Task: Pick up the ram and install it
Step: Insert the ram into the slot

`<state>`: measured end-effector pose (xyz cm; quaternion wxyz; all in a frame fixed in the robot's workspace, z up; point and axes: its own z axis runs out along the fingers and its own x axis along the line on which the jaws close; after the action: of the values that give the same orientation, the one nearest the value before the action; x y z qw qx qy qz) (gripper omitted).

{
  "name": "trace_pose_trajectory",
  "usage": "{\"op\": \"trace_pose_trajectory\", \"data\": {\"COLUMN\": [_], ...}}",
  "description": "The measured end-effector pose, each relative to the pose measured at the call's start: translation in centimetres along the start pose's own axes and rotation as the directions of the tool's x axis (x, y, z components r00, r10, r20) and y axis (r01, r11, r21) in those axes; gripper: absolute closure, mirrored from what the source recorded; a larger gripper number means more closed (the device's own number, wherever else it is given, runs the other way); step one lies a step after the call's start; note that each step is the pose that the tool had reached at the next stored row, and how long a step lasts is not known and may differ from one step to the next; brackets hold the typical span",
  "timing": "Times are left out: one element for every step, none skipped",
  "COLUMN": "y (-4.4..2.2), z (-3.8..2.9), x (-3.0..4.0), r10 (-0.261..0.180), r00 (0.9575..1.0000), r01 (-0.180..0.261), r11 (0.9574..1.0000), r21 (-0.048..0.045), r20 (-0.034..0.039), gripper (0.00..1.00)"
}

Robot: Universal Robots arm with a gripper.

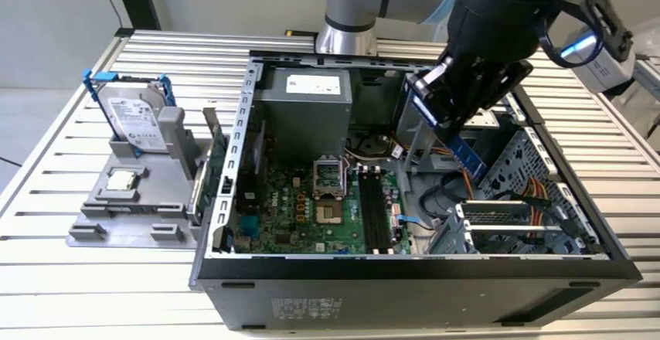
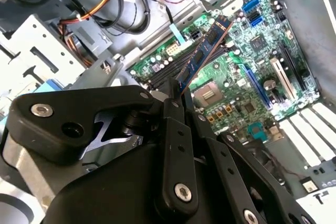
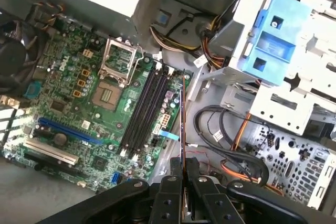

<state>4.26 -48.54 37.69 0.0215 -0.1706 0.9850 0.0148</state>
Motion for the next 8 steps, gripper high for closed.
{"op": "trace_pose_trajectory", "data": {"y": [0.0, 0.0, 0.0, 0.0, 0.0, 0.0, 0.0, 0.0], "z": [0.0, 0.0, 0.0, 0.0, 0.0, 0.0, 0.0, 0.0], "x": [0.0, 0.0, 0.0, 0.0, 0.0, 0.0, 0.0, 0.0], "r10": [0.011, 0.022, 0.033, 0.043, 0.054, 0.065, 0.076, 0.086], "r00": [0.9999, 0.9998, 0.9995, 0.9991, 0.9985, 0.9979, 0.9971, 0.9963], "r01": [-0.011, -0.022, -0.033, -0.043, -0.054, -0.065, -0.076, -0.086], "r11": [0.9999, 0.9998, 0.9995, 0.9991, 0.9985, 0.9979, 0.9971, 0.9962], "r21": [0.0005, 0.001, 0.0015, 0.002, 0.0025, 0.003, 0.0035, 0.004], "r20": [0.0003, 0.0005, 0.0007, 0.001, 0.0013, 0.0015, 0.0018, 0.0021], "gripper": [1.0, 1.0, 1.0, 1.0, 1.0, 1.0, 1.0, 1.0]}}
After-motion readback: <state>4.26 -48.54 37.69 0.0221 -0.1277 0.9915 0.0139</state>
